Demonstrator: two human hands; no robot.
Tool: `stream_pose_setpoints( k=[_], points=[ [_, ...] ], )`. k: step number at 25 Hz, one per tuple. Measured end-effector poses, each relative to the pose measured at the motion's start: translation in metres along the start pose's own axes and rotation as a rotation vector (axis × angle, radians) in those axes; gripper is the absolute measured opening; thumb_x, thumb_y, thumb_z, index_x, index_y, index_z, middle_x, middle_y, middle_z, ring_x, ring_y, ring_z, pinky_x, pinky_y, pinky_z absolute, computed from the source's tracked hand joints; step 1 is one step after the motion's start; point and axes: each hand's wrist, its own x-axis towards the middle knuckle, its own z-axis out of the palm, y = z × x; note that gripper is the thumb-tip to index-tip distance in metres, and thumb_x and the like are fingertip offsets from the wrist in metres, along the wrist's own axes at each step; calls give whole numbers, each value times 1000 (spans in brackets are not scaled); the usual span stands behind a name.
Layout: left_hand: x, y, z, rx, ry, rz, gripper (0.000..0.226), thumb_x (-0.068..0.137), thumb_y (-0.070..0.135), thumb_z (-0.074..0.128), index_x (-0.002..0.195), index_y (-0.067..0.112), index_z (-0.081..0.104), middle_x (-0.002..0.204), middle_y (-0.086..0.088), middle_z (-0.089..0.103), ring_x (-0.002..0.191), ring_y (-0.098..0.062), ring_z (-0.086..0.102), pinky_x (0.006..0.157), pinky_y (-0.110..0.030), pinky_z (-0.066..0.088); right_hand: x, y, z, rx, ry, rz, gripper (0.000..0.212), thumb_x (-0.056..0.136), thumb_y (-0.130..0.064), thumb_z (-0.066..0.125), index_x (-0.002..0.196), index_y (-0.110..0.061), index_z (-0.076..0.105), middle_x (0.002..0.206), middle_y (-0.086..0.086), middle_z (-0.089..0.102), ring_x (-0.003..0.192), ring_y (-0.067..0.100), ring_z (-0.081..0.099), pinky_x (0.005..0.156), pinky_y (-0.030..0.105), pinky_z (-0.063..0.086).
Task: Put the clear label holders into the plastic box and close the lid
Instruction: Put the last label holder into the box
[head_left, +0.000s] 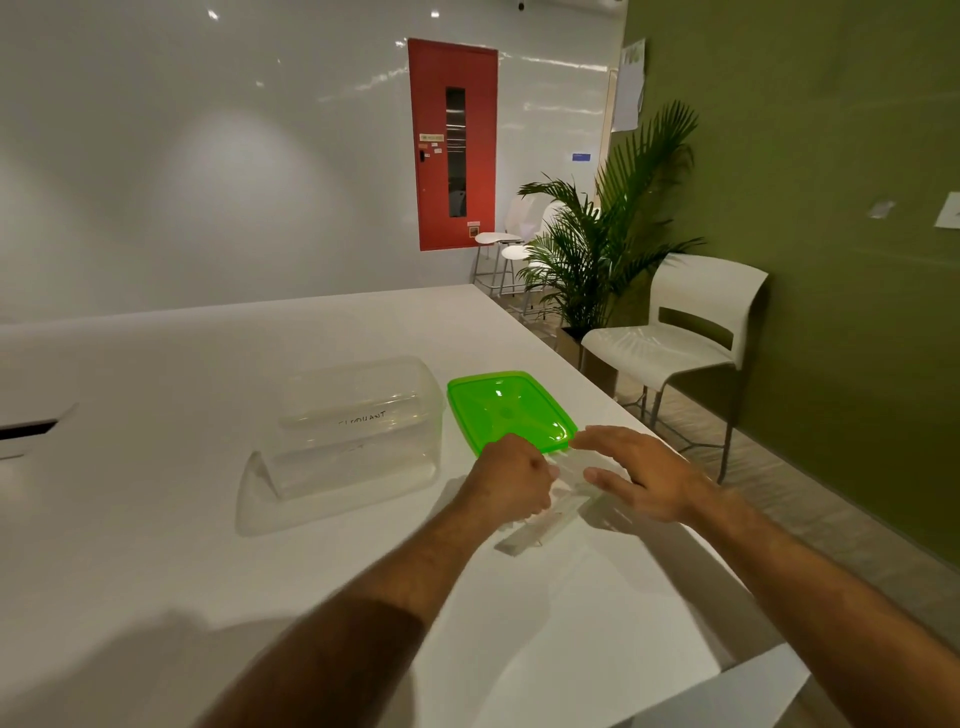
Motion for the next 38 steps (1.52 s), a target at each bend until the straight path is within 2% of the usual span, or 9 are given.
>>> stream_pose_setpoints(
  k=[5, 11, 14, 16, 23, 25, 29, 33, 38],
  points=[
    [3, -11, -28, -198, 8, -117, 19, 90, 11, 61, 92, -2, 74, 59, -7, 63, 47, -14, 49, 47, -21, 38, 0, -10, 4, 16, -9, -53, 75, 82, -70, 50, 144, -28, 46, 147, -4, 51, 133, 13, 47, 110, 37, 39],
    [-3, -26, -50, -401, -50, -244, 17, 92, 7, 60, 95, -4, 74, 56, -4, 60, 46, -10, 43, 44, -20, 33, 13, -22, 4, -65, 21, -163, 65, 84, -58, 59, 138, -22, 56, 137, 1, 61, 125, 21, 56, 103, 38, 45],
    [-6, -33, -60, -424, -31, -242, 17, 91, 11, 63, 96, 0, 75, 71, -7, 70, 58, -12, 56, 57, -21, 47, 21, -29, 1, -70, -3, -189, 66, 84, -62, 55, 138, -24, 57, 136, 0, 63, 123, 20, 57, 102, 37, 43],
    [-6, -39, -66, -442, 0, -217, 28, 89, 26, 70, 100, 1, 76, 85, -9, 73, 77, -17, 64, 78, -29, 52, 27, -34, -4, -61, -41, -179, 68, 82, -68, 52, 136, -28, 59, 134, -3, 64, 119, 17, 59, 100, 36, 45],
    [-14, -54, -86, -222, -11, -133, 95, 58, 92, 46, 106, 16, 76, 115, -6, 72, 107, -22, 64, 91, -34, 45, 47, -55, -12, 143, -39, -211, 52, 80, -70, 56, 107, -29, 75, 86, -14, 75, 73, 4, 64, 61, 21, 43],
    [-14, -55, -92, -205, 7, -148, 90, 57, 91, 51, 101, 18, 78, 115, -3, 71, 102, -18, 63, 97, -34, 47, 50, -61, -10, 210, -24, -227, 49, 81, -66, 58, 106, -27, 75, 82, -25, 71, 74, 2, 64, 60, 15, 41],
    [-16, -70, -104, -101, -33, -72, 67, 62, 68, 79, 78, 4, 64, 78, 4, 62, 65, -11, 51, 63, -30, 38, 60, -70, -8, 207, -59, -234, 54, 80, -66, 58, 93, -17, 76, 80, -1, 74, 71, 15, 65, 64, 39, 49],
    [-22, -83, -119, -18, -33, 5, 56, 55, 45, 93, 100, 16, 78, 105, 10, 76, 95, -4, 68, 87, -29, 53, 69, -83, -10, 174, -78, -247, 52, 80, -65, 60, 91, -17, 76, 76, 3, 73, 70, 19, 64, 65, 42, 48],
    [-19, -75, -157, 159, 76, 109, 52, 57, 52, 90, 100, 26, 79, 92, 15, 77, 66, 10, 64, 64, -18, 49, 95, -102, -24, 60, -98, -283, 70, 62, -78, 66, 102, -21, 72, 88, -4, 75, 77, 14, 69, 67, 41, 53]
  ],
)
